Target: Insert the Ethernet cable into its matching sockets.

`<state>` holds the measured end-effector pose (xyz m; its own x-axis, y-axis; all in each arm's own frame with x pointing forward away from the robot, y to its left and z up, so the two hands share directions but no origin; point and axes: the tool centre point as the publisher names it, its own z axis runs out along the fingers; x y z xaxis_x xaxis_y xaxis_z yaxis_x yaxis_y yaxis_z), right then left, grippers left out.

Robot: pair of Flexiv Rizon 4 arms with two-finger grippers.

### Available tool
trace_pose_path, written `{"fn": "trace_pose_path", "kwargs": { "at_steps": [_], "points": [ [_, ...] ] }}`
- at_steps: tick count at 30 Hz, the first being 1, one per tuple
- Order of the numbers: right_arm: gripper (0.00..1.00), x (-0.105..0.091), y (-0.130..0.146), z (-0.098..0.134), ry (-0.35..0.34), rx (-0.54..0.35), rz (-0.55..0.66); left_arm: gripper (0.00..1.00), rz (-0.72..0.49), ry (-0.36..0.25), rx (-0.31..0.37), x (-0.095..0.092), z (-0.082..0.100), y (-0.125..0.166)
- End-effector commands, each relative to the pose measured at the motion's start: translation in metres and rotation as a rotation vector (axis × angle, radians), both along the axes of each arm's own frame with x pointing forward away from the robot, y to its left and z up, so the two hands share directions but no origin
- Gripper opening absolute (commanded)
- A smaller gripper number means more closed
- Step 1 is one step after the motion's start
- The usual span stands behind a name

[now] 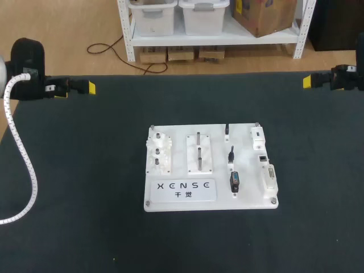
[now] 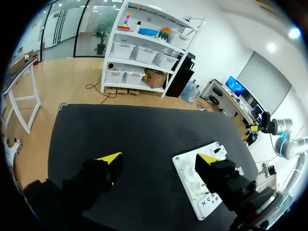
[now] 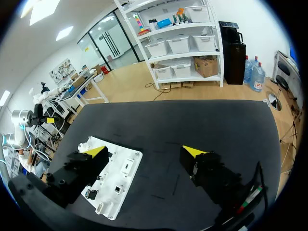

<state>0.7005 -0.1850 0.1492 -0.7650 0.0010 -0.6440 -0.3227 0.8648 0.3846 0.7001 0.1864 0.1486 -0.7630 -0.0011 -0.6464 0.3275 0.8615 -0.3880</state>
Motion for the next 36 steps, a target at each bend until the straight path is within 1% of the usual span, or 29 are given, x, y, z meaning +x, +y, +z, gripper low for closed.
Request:
{"fn": "trace_pose_path", "kwargs": {
  "at_steps": [1,16,19,24,31,36],
  "points": [
    [1.00,0.000,0.000,0.001,0.001,-0.002,-0.001,1.00,0.004,0.004,0.006,0.000,0.001,-0.001],
    [1.00,0.000,0.000,0.001,0.001,-0.002,-0.001,1.00,0.004,0.004,0.006,0.000,0.001,-0.001],
    [1.00,0.000,0.000,0.001,0.001,-0.002,-0.001,1.00,-0.044,-0.025,0.023,0.000,0.005,-0.007],
    [1.00,0.000,0.000,0.001,0.001,-0.002,-0.001,1.00,-0.125,-0.073,0.031,0.000,0.009,-0.019],
    [1.00,0.000,0.000,0.001,0.001,-0.002,-0.001,1.00,-0.275,-0.151,0.032,-0.001,0.013,-0.038],
    [1.00,0.000,0.000,0.001,0.001,-0.002,-0.001,1.00,-0.380,-0.201,0.048,0.000,0.016,-0.052]
  ]
}}
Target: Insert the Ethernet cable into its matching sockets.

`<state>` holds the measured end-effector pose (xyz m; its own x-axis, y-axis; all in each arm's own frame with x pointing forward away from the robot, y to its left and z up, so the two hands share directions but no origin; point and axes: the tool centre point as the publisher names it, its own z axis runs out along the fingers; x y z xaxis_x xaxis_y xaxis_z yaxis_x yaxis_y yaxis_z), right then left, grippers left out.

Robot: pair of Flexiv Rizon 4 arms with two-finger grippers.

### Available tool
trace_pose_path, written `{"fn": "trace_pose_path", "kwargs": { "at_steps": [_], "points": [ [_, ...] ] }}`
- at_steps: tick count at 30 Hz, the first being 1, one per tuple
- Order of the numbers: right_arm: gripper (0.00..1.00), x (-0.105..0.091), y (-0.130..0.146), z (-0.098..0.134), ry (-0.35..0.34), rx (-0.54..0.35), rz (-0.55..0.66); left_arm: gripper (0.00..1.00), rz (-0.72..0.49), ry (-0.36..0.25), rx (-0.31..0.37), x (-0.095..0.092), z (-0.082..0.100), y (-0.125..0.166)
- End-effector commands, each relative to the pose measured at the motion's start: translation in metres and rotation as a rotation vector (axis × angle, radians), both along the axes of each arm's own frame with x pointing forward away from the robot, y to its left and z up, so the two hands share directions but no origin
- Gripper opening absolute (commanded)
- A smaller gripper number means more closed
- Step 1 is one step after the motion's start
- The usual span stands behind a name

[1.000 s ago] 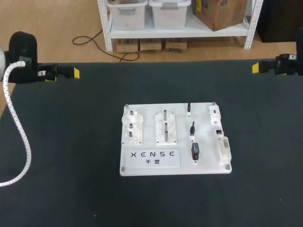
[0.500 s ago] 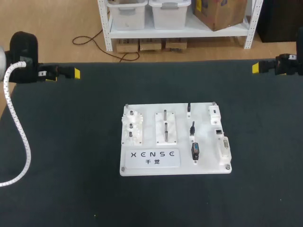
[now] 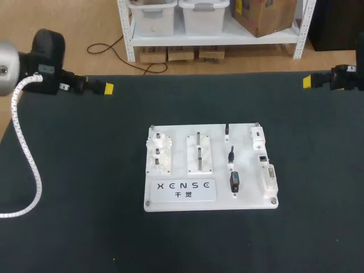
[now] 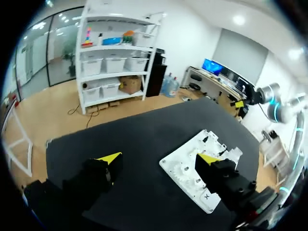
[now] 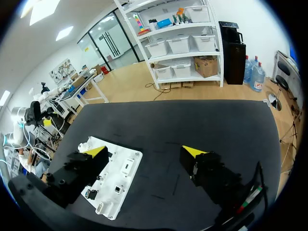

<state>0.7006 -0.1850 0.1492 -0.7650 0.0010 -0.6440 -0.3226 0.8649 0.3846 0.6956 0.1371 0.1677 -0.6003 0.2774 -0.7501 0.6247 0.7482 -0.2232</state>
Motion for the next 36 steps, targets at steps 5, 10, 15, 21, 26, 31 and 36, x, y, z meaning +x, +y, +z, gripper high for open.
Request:
{"fn": "trace_pose_path", "kwargs": {
  "at_steps": [5,10,15,21,26,31,36],
  "points": [
    [1.00,0.000,0.000,0.000,0.001,-0.002,-0.001,1.00,-0.235,-0.076,-0.034,0.001,0.000,-0.025],
    [1.00,0.000,0.000,0.000,0.001,-0.002,-0.001,1.00,-0.396,-0.114,-0.020,-0.004,0.001,-0.048],
    [1.00,0.000,0.000,0.000,0.001,-0.002,-0.001,1.00,-0.549,-0.148,-0.019,-0.014,0.000,-0.073],
    [1.00,0.000,0.000,0.000,0.001,-0.002,-0.001,1.00,-0.705,-0.168,-0.028,-0.032,-0.007,-0.102],
    [1.00,0.000,0.000,0.000,0.001,-0.002,-0.001,1.00,-0.784,-0.199,-0.038,-0.045,-0.013,-0.119],
    [1.00,0.000,0.000,0.000,0.001,-0.002,-0.001,1.00,-0.837,-0.214,-0.037,-0.058,-0.022,-0.133],
    [1.00,0.000,0.000,0.000,0.001,-0.002,-0.001,1.00,-0.869,-0.226,-0.035,-0.071,-0.035,-0.145]
  ]
}}
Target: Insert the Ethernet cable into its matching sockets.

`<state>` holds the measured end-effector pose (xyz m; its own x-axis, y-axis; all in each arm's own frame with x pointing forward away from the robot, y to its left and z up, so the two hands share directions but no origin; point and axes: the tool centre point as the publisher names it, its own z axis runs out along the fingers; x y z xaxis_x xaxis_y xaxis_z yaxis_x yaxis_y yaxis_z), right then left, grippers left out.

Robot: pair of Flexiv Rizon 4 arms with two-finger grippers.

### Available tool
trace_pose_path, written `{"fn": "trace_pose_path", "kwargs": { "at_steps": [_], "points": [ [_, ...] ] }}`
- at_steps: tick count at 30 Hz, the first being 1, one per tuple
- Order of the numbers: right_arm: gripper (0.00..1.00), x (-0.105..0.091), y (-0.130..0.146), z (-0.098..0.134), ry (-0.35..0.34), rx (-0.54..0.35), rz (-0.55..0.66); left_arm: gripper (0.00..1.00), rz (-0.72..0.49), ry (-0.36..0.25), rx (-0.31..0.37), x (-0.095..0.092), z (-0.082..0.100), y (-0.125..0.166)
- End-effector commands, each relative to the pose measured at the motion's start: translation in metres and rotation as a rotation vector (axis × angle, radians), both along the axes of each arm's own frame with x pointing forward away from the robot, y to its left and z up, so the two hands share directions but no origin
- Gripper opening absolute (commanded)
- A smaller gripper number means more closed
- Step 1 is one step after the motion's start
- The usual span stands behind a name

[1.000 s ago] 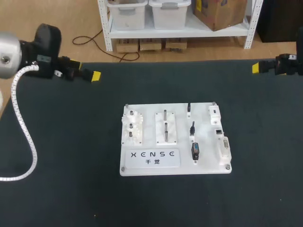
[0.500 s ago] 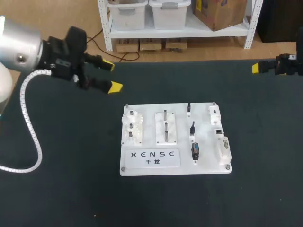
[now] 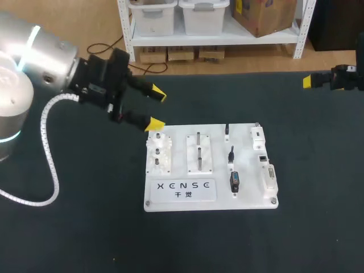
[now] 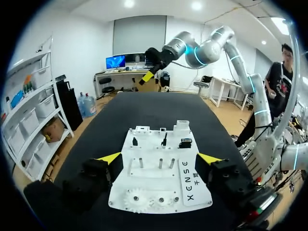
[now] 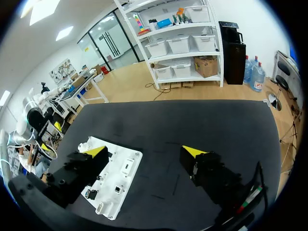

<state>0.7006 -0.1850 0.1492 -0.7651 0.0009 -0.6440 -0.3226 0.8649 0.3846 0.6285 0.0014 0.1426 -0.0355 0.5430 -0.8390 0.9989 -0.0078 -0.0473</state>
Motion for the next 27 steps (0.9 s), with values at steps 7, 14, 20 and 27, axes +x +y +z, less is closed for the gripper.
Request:
{"fn": "trace_pose_path", "kwargs": {
  "at_steps": [7,14,20,27],
  "points": [
    [1.00,-0.001,0.000,0.001,0.001,-0.002,-0.001,1.00,-0.029,-0.053,0.066,-0.014,-0.028,-0.025],
    [1.00,-0.001,0.000,0.001,0.001,-0.002,-0.001,1.00,-0.001,-0.067,0.115,-0.012,-0.046,-0.035],
    [1.00,-0.001,0.000,0.001,0.001,-0.002,-0.001,1.00,0.004,-0.065,0.132,-0.013,-0.052,-0.037],
    [1.00,-0.001,0.000,0.001,0.001,-0.002,-0.001,1.00,0.059,-0.037,0.156,-0.009,-0.054,-0.033]
  ]
}}
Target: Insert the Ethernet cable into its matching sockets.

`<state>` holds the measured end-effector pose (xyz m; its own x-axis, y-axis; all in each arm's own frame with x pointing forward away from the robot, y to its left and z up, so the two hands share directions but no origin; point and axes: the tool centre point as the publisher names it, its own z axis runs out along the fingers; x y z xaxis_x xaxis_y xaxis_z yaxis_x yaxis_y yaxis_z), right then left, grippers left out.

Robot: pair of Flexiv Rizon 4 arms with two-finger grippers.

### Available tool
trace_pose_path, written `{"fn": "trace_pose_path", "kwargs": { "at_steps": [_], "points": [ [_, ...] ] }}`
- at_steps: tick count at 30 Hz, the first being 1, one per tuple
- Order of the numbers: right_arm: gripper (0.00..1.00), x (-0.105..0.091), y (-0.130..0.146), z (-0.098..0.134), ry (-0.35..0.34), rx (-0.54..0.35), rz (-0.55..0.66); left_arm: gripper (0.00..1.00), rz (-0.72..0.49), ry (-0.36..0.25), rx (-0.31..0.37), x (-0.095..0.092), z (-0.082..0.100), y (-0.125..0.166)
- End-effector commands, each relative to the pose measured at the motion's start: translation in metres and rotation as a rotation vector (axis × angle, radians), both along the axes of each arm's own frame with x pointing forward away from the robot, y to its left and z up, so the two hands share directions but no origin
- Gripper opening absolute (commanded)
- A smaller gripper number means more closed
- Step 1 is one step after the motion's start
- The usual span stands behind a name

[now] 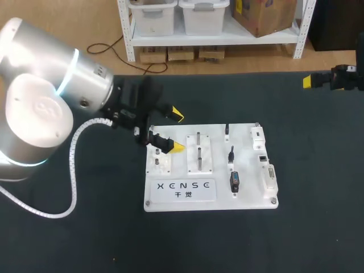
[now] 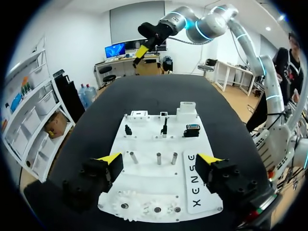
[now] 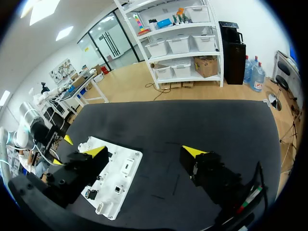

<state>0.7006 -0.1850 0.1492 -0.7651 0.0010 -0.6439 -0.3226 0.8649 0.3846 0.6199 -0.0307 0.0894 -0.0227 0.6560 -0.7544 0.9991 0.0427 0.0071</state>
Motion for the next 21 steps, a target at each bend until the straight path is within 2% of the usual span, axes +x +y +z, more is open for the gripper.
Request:
{"fn": "trace_pose_path", "kwargs": {
  "at_steps": [1,14,16,21],
  "points": [
    [1.00,-0.001,0.000,0.001,0.001,-0.002,-0.001,1.00,0.013,0.014,0.012,0.000,-0.001,-0.001],
    [1.00,0.002,0.000,0.002,-0.002,-0.020,-0.006,1.00,0.013,0.014,0.012,0.000,-0.001,-0.001],
    [1.00,0.005,0.008,0.003,0.003,-0.064,0.026,1.00,0.013,0.014,0.012,0.000,-0.001,-0.001],
    [1.00,0.007,0.035,0.003,0.022,-0.096,0.068,1.00,0.013,0.014,0.012,0.000,-0.001,-0.001]
  ]
}}
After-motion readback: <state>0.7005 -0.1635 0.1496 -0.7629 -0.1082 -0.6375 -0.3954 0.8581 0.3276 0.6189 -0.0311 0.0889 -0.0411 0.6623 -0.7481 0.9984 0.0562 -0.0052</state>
